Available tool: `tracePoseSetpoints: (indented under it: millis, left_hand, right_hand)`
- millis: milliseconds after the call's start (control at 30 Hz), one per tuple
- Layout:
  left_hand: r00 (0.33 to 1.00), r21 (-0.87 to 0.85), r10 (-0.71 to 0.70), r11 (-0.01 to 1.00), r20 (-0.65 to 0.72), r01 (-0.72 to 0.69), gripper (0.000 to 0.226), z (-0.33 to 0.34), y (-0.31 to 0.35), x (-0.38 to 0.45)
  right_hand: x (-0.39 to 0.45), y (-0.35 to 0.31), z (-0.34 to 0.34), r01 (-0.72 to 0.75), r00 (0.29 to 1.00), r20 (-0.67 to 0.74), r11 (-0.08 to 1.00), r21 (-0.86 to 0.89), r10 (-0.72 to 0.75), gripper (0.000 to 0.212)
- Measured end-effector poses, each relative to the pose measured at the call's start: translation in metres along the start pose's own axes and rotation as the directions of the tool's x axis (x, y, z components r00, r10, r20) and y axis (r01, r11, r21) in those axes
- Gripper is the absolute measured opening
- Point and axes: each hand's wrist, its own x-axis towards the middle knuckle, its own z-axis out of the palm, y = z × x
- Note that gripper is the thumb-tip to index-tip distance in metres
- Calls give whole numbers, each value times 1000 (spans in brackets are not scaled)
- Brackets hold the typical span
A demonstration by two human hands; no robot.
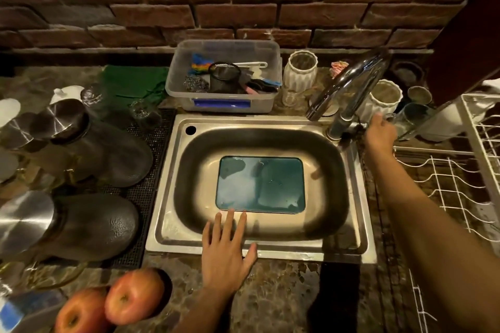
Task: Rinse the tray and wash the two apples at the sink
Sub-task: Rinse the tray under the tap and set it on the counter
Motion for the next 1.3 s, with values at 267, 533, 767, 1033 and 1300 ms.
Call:
tracePoseSetpoints:
  millis: [267, 533, 767, 1033, 1300]
  left_hand:
    - [1000, 8, -7, 1000, -13, 7, 72, 2, 0, 1]
    - [1000, -12, -10, 1000, -25, 9, 72, 5, -1, 1]
    - [1000, -21, -14, 1000, -25, 13, 73, 8, -2, 2]
    - [1000, -37, -25, 999, -15, 25, 72, 7, -2, 2]
    - [999, -42, -27, 999, -24, 26, 73, 5, -2, 1]
  right_hand:
    - [9, 11, 4, 48, 998, -40, 999, 23, -47, 43]
    - [9, 30, 5, 93, 996, -10, 991, 101, -92, 43]
    - [15, 32, 4, 156, 988, -25, 986, 62, -154, 36]
    - [33, 39, 4, -79, 997, 2, 977, 197, 81, 34]
    - [35, 33, 4, -240, 970, 82, 850, 469, 229, 28]
